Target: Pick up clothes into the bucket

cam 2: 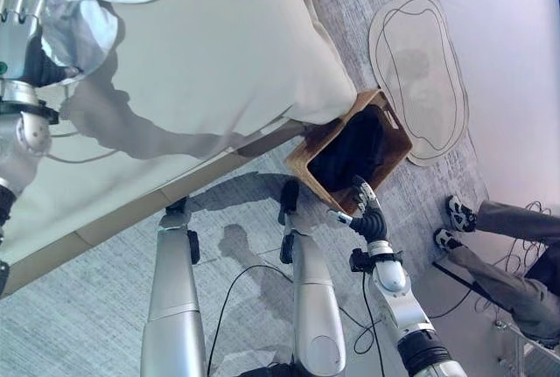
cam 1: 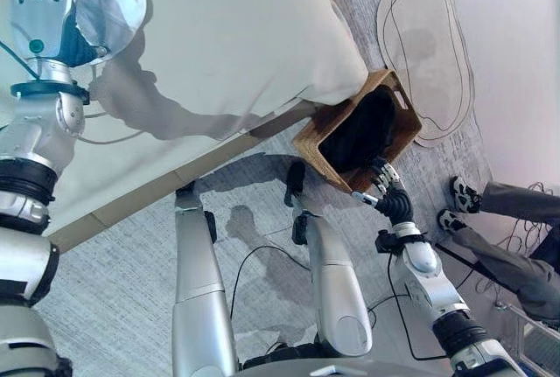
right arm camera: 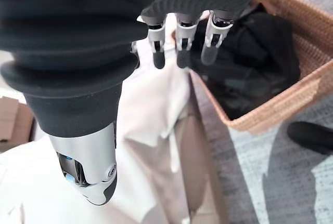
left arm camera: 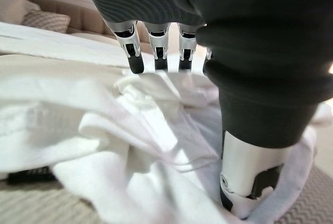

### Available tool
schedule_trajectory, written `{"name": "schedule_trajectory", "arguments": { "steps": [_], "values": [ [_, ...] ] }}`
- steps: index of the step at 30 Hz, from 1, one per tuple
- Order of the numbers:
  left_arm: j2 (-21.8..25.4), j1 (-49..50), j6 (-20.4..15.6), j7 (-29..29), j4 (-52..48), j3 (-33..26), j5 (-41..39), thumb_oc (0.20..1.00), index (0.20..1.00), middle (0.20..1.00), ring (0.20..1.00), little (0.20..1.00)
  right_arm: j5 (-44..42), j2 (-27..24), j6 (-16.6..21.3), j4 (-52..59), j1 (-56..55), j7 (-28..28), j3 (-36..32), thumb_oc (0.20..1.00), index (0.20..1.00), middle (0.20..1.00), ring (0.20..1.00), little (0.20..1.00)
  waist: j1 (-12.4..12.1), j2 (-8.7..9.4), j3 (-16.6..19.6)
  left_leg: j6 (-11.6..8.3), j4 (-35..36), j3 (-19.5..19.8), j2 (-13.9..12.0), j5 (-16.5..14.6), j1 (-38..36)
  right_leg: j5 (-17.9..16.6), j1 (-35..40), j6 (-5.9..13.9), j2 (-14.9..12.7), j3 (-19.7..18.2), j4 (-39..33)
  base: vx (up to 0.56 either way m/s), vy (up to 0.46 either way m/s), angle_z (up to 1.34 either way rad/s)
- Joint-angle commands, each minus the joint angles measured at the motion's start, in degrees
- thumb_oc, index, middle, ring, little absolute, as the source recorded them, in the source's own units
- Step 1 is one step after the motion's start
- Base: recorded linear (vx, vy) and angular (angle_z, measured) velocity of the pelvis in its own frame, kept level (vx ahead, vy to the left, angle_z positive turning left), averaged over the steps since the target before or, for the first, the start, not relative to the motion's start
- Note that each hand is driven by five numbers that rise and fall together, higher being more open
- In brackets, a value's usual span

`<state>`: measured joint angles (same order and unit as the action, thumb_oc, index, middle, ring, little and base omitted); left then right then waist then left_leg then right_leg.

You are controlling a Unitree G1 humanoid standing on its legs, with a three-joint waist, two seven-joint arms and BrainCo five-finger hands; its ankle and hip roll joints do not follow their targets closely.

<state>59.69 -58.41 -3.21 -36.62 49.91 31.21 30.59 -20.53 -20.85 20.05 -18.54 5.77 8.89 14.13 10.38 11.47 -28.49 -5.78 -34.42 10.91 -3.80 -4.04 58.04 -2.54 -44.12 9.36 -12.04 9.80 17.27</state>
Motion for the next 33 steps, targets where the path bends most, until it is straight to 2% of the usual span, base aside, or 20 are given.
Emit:
{"name": "schedule_trajectory", "arguments": {
  "steps": [1, 2, 3, 14, 20, 21, 22, 23, 26, 27, 28, 29, 32, 33],
  "values": [
    [3.1, -4.3, 1.3, 1.9, 4.8, 0.0, -0.3, 1.0, 1.0, 1.0, 1.0, 1.0, -2.2, -3.2, 2.8, 3.7, -3.3, -0.1, -3.5, 1.0, 1.0, 1.0, 1.0, 1.0, -0.8, 1.97, 0.3, 3.73, -2.8, -2.0, 0.6, -3.2, 0.4, 3.3, 2.8, 2.61, -2.4, -2.0, 5.4, -0.01, -0.012, -0.06],
    [2.9, -5.8, 1.6, 3.7, 7.4, 1.7, -0.1, 0.765, 0.765, 0.765, 0.765, 0.765, -2.3, -3.2, 2.6, 3.6, -3.6, -0.3, -3.6, 1.0, 1.0, 1.0, 1.0, 1.0, -0.3, 1.81, 0.6, 3.71, -2.5, -2.1, 0.5, -3.0, 0.6, 3.1, 2.4, 2.7, -2.4, -2.3, 5.3, 0.0, -0.009, -0.05],
    [2.9, -6.0, 1.6, 3.7, 7.5, 1.9, -0.2, 0.203, 0.203, 0.203, 0.203, 0.203, -2.3, -3.2, 2.6, 3.6, -3.6, -0.3, -3.7, 1.0, 1.0, 1.0, 1.0, 1.0, -0.4, 1.83, 0.6, 3.71, -2.5, -2.1, 0.5, -2.9, 0.6, 3.1, 2.3, 2.7, -2.4, -2.3, 5.3, 0.0, 0.0, 0.0],
    [2.2, -4.7, 0.6, 5.9, 7.7, 1.3, 0.1, 0.2, 0.2, 0.2, 0.2, 0.2, -2.8, -2.9, 2.3, 2.5, -3.8, -1.2, -4.3, 1.0, 1.0, 1.0, 1.0, 1.0, -0.3, 1.1, 2.6, 3.63, -0.8, -2.5, 0.7, -2.4, 0.2, 3.1, 2.4, 2.91, -2.6, -2.1, 4.1, 0.0, 0.0, 0.0],
    [1.0, -0.9, -0.2, 7.0, 4.6, -1.4, -0.2, 0.2, 0.2, 0.2, 0.2, 0.2, -2.2, -2.2, 1.7, 0.8, -3.3, -1.1, -4.2, 1.0, 1.0, 1.0, 1.0, 1.0, -1.2, 0.87, 3.0, 3.35, 2.3, -2.8, 0.4, -1.5, -3.5, 2.8, 5.5, 3.05, -2.8, -1.3, 2.6, -0.01, 0.003, 0.01],
    [0.0, 1.1, -0.6, 7.0, 3.0, -3.3, -0.8, 0.2, 0.2, 0.2, 0.2, 0.2, -2.0, -2.0, 1.4, 0.2, -2.9, -0.9, -4.1, 1.0, 1.0, 1.0, 1.0, 1.0, -1.7, 0.76, 2.8, 3.51, 4.3, -3.3, 0.6, 1.0, -5.1, 1.0, 6.9, 2.79, -3.2, -0.6, 1.4, 0.0, 0.0, 0.0],
    [0.0, 1.3, -0.6, 7.0, 3.0, -3.5, -0.8, 0.2, 0.2, 0.2, 0.2, 0.2, -2.0, -2.0, 1.4, 0.1, -2.9, -0.9, -4.0, 1.0, 1.0, 1.0, 1.0, 1.0, -1.7, 0.7, 3.0, 3.19, 4.0, -3.0, 0.3, -1.0, -5.9, 2.4, 7.6, 3.16, -2.9, -0.9, 1.7, -0.08, 0.018, 0.05],
    [-1.0, 2.7, -1.0, 7.2, 2.2, -4.7, -1.3, 0.2, 0.2, 0.2, 0.2, 0.2, -1.8, -1.9, 1.1, -0.1, -2.7, -0.9, -4.0, 1.0, 1.0, 1.0, 1.0, 1.0, -1.9, 0.63, 2.8, 3.39, 5.6, -3.4, 0.6, 1.5, -7.0, 0.7, 8.5, 2.78, -3.3, -0.5, 0.8, 0.01, -0.003, 0.05],
    [-3.3, 7.6, -1.8, 7.3, -3.3, -8.6, -2.2, 0.2, 0.2, 0.2, 0.2, 0.2, -0.8, -1.8, 0.6, -0.7, -2.6, -0.5, -4.4, 1.0, 1.0, 1.0, 1.0, 1.0, -3.1, 0.06, 2.9, 3.11, 8.3, -3.7, 0.5, 2.2, -11.4, 0.7, 12.4, 2.64, -3.5, 0.1, -0.3, 0.01, -0.031, 0.06],
    [-5.2, 12.6, -3.2, 7.6, -9.0, -12.4, -2.9, 0.2, 0.2, 0.2, 0.2, 0.2, 0.6, -1.3, 0.0, -1.7, -2.2, 0.1, -5.3, 1.0, 1.0, 1.0, 1.0, 1.0, -4.6, -0.78, 3.4, 2.76, 10.7, -3.5, 0.5, 2.8, -14.9, 0.9, 15.6, 2.45, -3.7, 0.7, -1.4, 0.05, -0.046, 0.03],
    [-5.1, 13.1, -3.2, 7.7, -9.3, -12.8, -2.9, 0.2, 0.2, 0.2, 0.2, 0.2, 0.6, -1.4, 0.0, -1.7, -2.2, 0.1, -5.2, 1.0, 1.0, 1.0, 1.0, 1.0, -4.5, -0.82, 3.2, 2.74, 10.9, -3.5, 0.5, 2.9, -15.2, 0.9, 15.9, 2.44, -3.7, 0.7, -1.6, 0.1, -0.067, 0.08],
    [-7.2, 18.1, -4.7, 8.2, -14.4, -15.9, -3.5, 0.2, 0.2, 0.2, 0.2, 0.2, 1.7, -1.1, -0.6, -2.5, -1.6, 0.6, -6.3, 1.0, 1.0, 1.0, 1.0, 1.0, -5.8, -1.77, 3.9, 2.54, 12.9, -3.5, 0.6, 3.2, -18.5, 1.2, 19.0, 2.29, -3.7, 1.1, -2.6, 0.07, -0.031, 0.08],
    [-9.0, 23.4, -5.8, 9.4, -19.9, -19.2, -3.6, 0.2, 0.2, 0.2, 0.2, 0.2, 3.2, -1.3, -1.2, -3.1, -1.1, 1.1, -7.2, 1.0, 1.0, 1.0, 1.0, 1.0, -6.8, -2.88, 4.5, 2.43, 14.8, -3.2, 0.8, 3.8, -21.8, 1.5, 22.3, 2.09, -3.9, 1.4, -3.9, 0.07, -0.024, 0.06],
    [-11.4, 26.9, -7.1, 10.2, -23.3, -20.4, -4.0, 0.2, 0.2, 0.2, 0.2, 0.2, 5.0, -1.4, -1.8, -4.7, 0.3, 1.8, -7.9, 1.0, 1.0, 1.0, 1.0, 1.0, -8.1, -4.09, 5.6, 2.29, 16.8, -2.8, 0.8, 4.2, -25.1, 1.9, 25.4, 1.98, -3.8, 1.8, -5.1, 0.1, -0.033, 0.1]
  ]
}}
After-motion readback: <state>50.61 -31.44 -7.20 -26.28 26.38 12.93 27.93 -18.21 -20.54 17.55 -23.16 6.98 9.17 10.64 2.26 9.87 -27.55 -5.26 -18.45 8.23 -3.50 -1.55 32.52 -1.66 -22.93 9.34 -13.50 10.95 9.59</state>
